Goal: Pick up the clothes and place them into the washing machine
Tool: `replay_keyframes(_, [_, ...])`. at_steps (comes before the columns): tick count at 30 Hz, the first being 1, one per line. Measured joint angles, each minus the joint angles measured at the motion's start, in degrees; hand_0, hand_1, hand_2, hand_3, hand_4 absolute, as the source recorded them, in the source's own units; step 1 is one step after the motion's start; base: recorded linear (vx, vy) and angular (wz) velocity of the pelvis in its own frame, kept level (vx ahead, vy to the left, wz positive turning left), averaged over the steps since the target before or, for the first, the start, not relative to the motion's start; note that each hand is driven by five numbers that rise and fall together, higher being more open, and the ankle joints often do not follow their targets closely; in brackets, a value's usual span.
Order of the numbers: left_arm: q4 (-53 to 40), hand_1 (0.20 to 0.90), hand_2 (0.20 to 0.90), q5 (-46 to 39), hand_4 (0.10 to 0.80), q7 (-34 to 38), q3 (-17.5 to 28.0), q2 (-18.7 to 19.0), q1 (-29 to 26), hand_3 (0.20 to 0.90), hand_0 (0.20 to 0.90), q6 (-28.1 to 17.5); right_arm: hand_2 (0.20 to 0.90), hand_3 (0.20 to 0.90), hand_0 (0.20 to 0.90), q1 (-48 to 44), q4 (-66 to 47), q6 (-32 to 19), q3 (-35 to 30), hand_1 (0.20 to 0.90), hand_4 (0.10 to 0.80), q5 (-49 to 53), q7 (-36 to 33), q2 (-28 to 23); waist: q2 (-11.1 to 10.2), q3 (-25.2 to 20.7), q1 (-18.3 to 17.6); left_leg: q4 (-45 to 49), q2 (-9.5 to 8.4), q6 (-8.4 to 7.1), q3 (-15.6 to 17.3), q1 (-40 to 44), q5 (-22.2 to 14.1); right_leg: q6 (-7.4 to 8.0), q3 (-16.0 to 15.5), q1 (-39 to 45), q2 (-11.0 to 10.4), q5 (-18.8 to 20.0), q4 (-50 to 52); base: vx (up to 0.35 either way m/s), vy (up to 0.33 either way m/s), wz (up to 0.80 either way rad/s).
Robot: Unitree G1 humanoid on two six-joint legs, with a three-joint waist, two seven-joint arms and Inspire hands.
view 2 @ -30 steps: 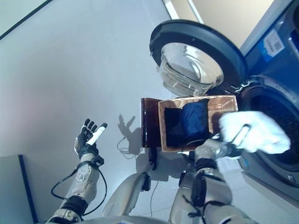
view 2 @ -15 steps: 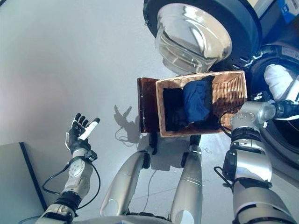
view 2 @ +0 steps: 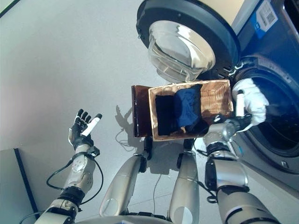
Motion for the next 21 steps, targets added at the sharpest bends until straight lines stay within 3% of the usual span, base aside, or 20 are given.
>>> replay_keyframes(5, [0.0, 0.900, 0.900, -0.1, 0.800, -0.3, -0.1, -0.7, 2.1, 0.900, 0.900, -0.1, 0.900, 0.900, 0.900, 3.0, -0.8, 0.0, -1.5, 0.900, 0.800, 2.0, 1.7, 3.7, -0.3, -2.2, 1.1, -5.0, -0.05, -0.78, -2.1, 2.9, 3.0, -0.86, -2.7, 2.6, 0.1, 0.5, -1.7, -0.006, -0.026, 0.22])
replay_keyframes(15, [1.1, 0.900, 0.900, -0.7, 0.800, -1.3, 0.0, -1.5, 5.3, 0.900, 0.900, 0.0, 0.900, 0.900, 0.900, 7.5, -1.4, -0.3, -4.9, 0.900, 0.800, 2.6, 1.9, 1.9, -0.6, -4.7, 2.4, -9.5, -0.18, -1.33, -6.8, 6.7, 5.3, -1.00, -8.9, 8.5, -1.4, -1.5, -3.0, 0.070, -0.001, 0.28])
replay_keyframes(21, [1.1, 0.900, 0.900, -0.7, 0.800, -1.2, -0.2, -1.3, 5.9, 0.900, 0.900, 0.0, 0.900, 0.900, 0.900, 7.5, -2.0, -1.6, -6.0, 0.900, 0.800, 3.8, 2.0, 2.0, -1.0, -5.0, 2.3, -11.2, -0.18, -0.85, -6.2, 6.9, 5.9, -0.50, -8.3, 7.9, -1.5, -1.0, -4.4, -0.002, 0.068, -0.03])
